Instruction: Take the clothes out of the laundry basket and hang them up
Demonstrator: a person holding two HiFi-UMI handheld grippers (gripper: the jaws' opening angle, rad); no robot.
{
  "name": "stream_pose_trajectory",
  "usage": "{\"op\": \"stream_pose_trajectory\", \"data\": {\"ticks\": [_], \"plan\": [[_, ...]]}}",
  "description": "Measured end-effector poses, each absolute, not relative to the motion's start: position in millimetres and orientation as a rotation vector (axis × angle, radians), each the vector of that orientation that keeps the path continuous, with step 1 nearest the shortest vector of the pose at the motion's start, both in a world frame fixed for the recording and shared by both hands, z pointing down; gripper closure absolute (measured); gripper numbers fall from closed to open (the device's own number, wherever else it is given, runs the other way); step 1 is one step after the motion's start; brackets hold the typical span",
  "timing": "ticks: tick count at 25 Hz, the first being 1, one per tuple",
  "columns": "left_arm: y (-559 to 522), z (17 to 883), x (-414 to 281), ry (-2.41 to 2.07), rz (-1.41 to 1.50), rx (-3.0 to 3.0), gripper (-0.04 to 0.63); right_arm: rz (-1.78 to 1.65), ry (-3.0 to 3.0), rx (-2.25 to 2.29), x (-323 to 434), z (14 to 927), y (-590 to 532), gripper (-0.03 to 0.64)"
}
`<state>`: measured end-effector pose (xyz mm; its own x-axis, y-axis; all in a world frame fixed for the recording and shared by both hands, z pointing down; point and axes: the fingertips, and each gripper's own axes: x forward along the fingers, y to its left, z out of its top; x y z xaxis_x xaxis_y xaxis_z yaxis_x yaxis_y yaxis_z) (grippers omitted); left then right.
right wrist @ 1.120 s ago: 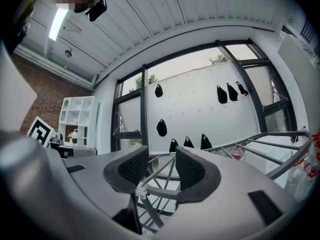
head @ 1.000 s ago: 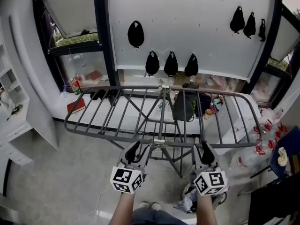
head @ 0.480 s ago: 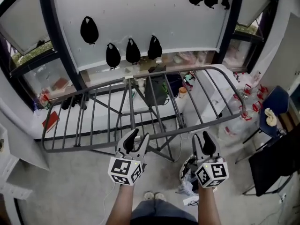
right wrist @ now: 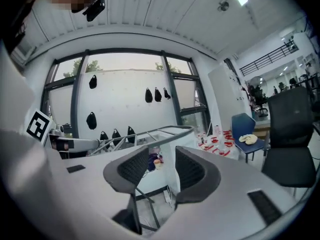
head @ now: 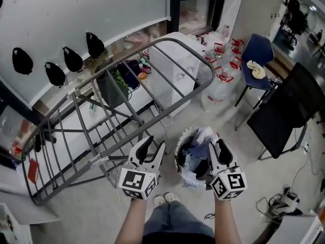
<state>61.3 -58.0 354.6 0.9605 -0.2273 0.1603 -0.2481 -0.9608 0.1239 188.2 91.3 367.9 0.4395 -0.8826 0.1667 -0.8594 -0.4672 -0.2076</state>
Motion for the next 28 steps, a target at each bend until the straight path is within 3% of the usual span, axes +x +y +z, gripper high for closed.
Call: {"op": "stream_pose_trajectory", "data": {"ticks": [13, 28], "plan": [[11, 513, 157, 0.032, 0.497, 2.916, 0.428, -0.739, 1.407, -2.701, 215, 542, 153, 0.463], [59, 709, 176, 0.176, 0.720, 2.832, 0.428, -1.066, 1.370, -2.676, 201, 740, 173, 0.463]]}}
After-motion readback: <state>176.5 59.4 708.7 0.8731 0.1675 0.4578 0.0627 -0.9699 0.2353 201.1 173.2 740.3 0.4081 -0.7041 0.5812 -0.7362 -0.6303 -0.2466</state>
